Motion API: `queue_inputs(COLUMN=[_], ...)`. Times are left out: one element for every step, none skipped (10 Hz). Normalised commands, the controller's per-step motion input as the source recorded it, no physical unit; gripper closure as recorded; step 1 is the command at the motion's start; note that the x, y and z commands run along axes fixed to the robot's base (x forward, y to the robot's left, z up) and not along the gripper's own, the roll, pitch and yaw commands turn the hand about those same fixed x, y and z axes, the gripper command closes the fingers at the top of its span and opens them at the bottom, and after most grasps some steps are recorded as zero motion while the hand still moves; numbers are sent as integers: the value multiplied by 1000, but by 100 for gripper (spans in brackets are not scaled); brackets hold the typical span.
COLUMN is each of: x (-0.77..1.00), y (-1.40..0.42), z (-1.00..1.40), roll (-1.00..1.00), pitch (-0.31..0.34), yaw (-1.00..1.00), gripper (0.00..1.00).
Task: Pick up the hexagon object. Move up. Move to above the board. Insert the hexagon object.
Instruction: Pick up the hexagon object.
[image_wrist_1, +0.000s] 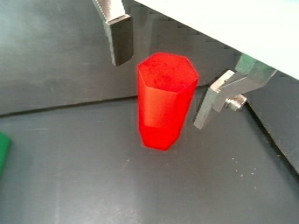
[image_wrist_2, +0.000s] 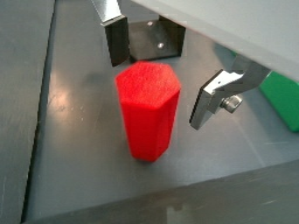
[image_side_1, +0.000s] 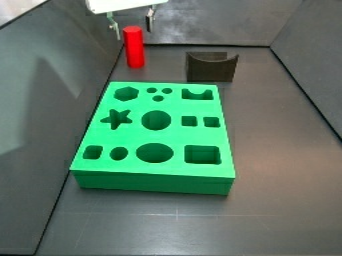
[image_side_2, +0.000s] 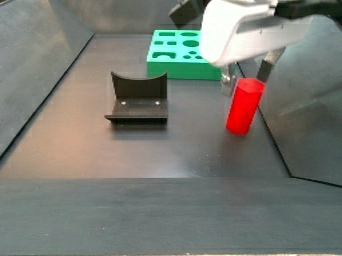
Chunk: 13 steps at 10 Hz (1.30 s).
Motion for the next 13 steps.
queue_inputs(x=[-77,-91,-26,0,0,0,0,0,0,0,0,0,0], y=[129,89,0,0,0,0,0,0,0,0,0,0,0], z=[-431,-437,-326,0,0,0,0,0,0,0,0,0,0], roll=[-99,-93,-114,-41,0,0,0,0,0,0,0,0,0], pitch=[-143,-154,-163,-17,0,0,0,0,0,0,0,0,0], yaw=[143,151,109,0,0,0,0,0,0,0,0,0,0], gripper=[0,0,0,0,0,100,100,100,100,100,100,100,100])
